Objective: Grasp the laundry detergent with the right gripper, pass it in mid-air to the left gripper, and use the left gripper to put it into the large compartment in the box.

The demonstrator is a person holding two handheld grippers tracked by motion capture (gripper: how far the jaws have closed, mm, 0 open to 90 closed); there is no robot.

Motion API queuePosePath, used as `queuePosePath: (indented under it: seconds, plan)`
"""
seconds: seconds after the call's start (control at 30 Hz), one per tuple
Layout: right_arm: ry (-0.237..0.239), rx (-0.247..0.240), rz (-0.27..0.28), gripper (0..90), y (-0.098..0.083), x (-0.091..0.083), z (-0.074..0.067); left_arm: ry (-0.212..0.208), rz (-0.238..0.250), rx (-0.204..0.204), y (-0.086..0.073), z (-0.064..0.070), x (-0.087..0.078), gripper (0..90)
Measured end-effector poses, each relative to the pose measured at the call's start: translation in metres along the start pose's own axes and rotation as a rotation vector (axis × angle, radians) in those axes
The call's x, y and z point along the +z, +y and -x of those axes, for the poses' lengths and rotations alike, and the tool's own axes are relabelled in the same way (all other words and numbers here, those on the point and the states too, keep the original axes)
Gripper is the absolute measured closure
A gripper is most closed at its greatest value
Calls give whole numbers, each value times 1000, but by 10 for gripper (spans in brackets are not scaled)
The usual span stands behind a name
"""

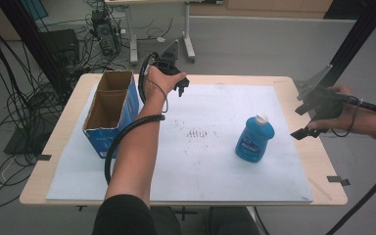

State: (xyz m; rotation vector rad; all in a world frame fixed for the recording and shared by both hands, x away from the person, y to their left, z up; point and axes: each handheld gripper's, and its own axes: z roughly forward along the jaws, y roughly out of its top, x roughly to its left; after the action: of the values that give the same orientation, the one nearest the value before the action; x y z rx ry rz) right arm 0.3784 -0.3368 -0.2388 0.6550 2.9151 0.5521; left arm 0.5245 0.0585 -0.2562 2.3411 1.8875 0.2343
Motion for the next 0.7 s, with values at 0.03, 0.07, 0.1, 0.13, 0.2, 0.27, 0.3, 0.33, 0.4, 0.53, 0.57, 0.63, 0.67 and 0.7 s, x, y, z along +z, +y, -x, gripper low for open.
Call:
queuePosePath:
  seconds: [0.03, 0.07, 0.1, 0.13, 0.2, 0.27, 0.3, 0.33, 0.4, 0.53, 0.57, 0.63, 0.67, 0.7]
  plan:
    - [0, 3, 4, 60, -1, 2, -1, -1, 3, 1, -1, 0, 0, 60]
    - [1, 6, 7, 60, -3, 3, -2, -1, 2, 3, -1, 0, 0, 60]
    - [2, 10, 10, 60, -4, 4, -2, -1, 3, 4, -1, -1, 0, 60]
    - [2, 11, 16, 60, -6, 6, -3, -1, 5, 4, -2, -1, 0, 60]
    - [3, 23, 29, 59, -9, 9, -5, -1, 6, 5, -2, -2, 0, 59]
    - [3, 33, 45, 59, -12, 13, -6, 0, 8, 4, -3, -3, 0, 60]
    - [4, 37, 53, 59, -13, 15, -7, 0, 7, 4, -3, -3, 0, 60]
    - [4, 37, 53, 59, -13, 15, -7, 0, 7, 4, -3, -3, 0, 60]
    - [5, 51, 75, 59, -17, 21, -10, 0, 13, 4, -4, -4, -1, 60]
    - [8, 67, 117, 59, -24, 30, -13, 1, 14, 8, -5, -4, -1, 60]
    - [8, 67, 117, 59, -24, 30, -13, 1, 14, 8, -5, -4, -1, 60]
    - [6, 80, 151, 59, -29, 36, -15, 0, 13, 13, -6, -4, 0, 60]
    - [6, 80, 151, 59, -29, 36, -15, 0, 13, 13, -6, -4, 0, 60]
    - [2, 87, 172, 57, -31, 40, -17, 2, 11, 14, -6, -4, 0, 60]
